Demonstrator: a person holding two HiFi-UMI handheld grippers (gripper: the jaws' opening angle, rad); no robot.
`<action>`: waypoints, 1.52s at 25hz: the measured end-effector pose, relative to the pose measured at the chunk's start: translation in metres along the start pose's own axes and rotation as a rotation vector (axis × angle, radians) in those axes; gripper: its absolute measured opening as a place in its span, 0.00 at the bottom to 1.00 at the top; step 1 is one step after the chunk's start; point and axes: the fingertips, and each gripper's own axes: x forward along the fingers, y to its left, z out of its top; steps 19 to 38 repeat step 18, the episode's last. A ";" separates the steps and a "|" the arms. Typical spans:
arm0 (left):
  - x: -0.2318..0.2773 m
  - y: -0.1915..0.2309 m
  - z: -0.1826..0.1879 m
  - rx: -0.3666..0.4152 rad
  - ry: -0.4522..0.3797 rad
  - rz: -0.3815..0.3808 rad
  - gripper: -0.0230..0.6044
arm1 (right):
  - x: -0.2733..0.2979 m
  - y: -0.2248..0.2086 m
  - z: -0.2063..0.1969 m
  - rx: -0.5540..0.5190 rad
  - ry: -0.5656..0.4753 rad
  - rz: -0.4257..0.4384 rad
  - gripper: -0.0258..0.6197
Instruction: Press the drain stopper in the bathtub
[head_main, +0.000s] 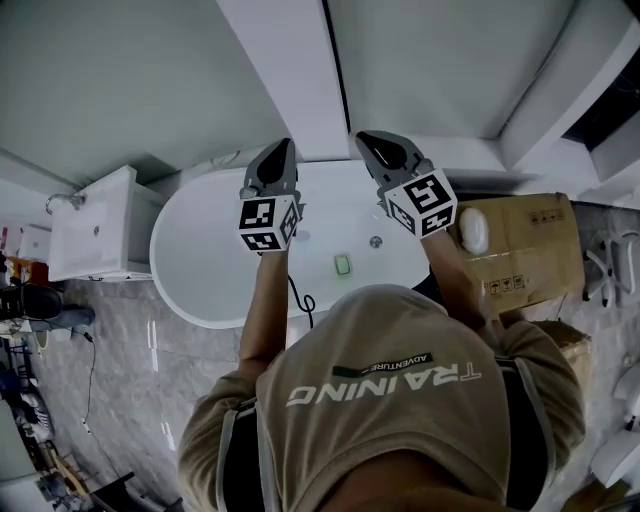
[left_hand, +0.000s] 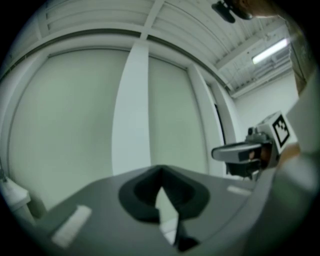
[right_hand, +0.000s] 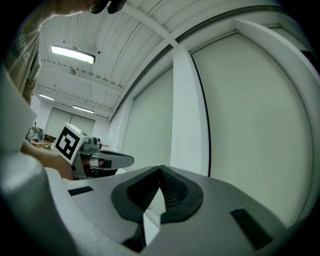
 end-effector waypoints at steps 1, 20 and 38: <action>0.001 -0.002 0.001 0.002 -0.005 -0.010 0.04 | -0.001 0.000 -0.001 -0.001 0.003 -0.004 0.05; 0.006 -0.024 -0.019 -0.077 0.015 -0.062 0.04 | -0.005 0.005 -0.017 -0.022 0.053 0.001 0.05; 0.006 -0.024 -0.019 -0.077 0.015 -0.062 0.04 | -0.005 0.005 -0.017 -0.022 0.053 0.001 0.05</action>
